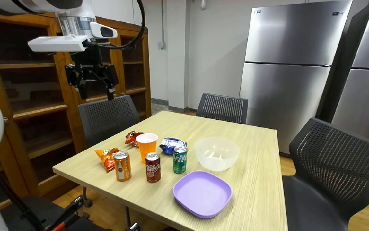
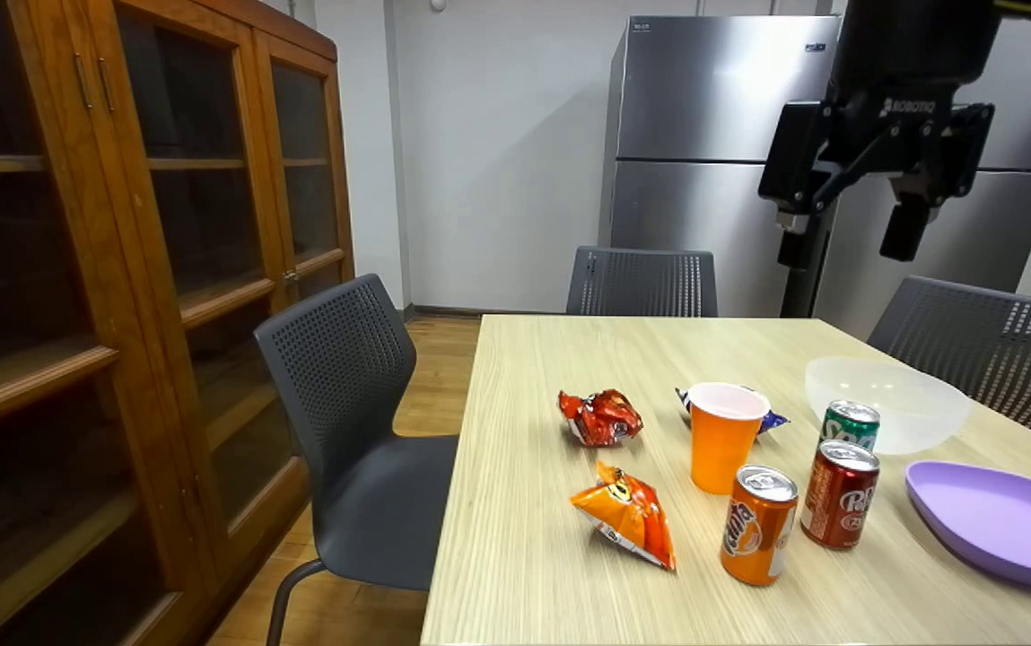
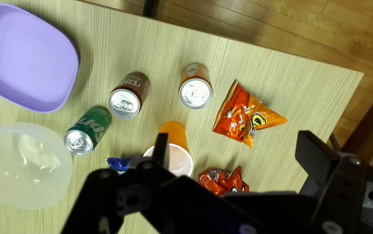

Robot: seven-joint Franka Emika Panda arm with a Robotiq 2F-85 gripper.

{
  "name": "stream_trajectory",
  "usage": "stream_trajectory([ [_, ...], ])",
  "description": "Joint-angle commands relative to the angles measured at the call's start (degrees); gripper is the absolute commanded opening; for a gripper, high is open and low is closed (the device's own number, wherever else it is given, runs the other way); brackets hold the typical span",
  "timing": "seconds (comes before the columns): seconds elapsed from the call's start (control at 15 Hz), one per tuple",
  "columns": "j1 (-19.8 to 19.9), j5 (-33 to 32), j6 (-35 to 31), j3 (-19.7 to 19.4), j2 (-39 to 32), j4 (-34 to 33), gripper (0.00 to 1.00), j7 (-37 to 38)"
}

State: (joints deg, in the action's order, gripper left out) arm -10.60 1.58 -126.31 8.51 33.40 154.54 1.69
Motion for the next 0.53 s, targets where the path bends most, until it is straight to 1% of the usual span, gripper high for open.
stream_trajectory([
  [0.0,-1.2,1.7,-2.9,-0.4,-1.0,2.4,1.0,-1.0],
  [0.47,-1.4,2.9,-8.2,-1.4,-3.9,5.7,1.0,-2.0],
])
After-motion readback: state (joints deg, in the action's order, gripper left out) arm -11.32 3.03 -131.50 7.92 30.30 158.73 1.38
